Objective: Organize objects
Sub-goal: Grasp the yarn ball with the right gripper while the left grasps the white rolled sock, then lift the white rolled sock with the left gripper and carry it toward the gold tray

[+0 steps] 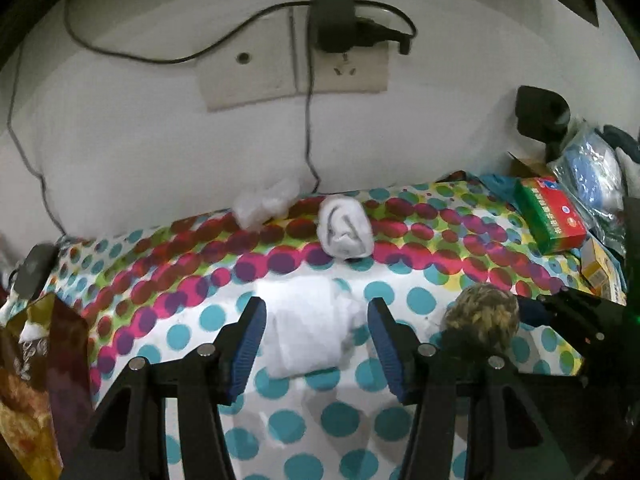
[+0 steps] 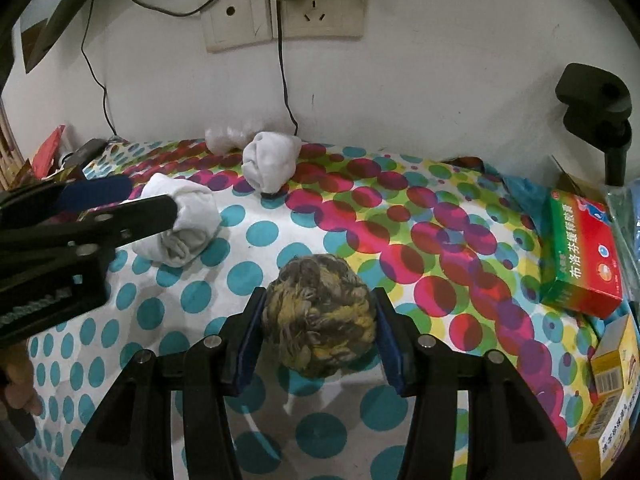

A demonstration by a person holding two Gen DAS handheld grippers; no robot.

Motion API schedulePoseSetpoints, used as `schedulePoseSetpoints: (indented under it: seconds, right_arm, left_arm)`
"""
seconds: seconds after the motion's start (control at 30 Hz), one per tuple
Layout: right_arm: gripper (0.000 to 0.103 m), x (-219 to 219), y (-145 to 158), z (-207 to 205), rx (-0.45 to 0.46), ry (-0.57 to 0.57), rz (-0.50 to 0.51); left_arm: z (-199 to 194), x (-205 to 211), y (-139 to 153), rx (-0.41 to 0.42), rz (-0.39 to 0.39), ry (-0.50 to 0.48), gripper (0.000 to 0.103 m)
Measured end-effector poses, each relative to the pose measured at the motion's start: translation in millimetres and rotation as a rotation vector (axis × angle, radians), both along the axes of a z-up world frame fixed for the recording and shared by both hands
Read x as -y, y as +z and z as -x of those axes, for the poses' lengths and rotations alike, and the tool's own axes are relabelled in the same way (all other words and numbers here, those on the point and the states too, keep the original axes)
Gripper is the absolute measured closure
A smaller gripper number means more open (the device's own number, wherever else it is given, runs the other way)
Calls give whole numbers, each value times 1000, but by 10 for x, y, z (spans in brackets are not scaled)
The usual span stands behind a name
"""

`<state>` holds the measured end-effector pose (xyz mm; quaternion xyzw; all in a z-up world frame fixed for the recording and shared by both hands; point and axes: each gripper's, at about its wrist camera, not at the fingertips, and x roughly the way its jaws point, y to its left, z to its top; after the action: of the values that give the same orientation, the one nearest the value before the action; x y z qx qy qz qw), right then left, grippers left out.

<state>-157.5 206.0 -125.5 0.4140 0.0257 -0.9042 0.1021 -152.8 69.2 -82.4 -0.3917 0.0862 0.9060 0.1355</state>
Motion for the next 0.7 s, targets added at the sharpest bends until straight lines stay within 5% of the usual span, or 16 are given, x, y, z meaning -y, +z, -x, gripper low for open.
schedulePoseSetpoints:
  seconds: [0.27,0.57,0.7]
  right_arm:
    - [57,13,-111,-2,31,2,-1]
    - [55,20,-106,3,43,17,16]
    - [50,132,-105,-7,43,25,-53]
  left_arm:
    - [167,-14,-268,-2,43,53,49]
    - [165,46,-378,-29,-1,46,47]
    - [184,131,-379,-14,-62,59,51]
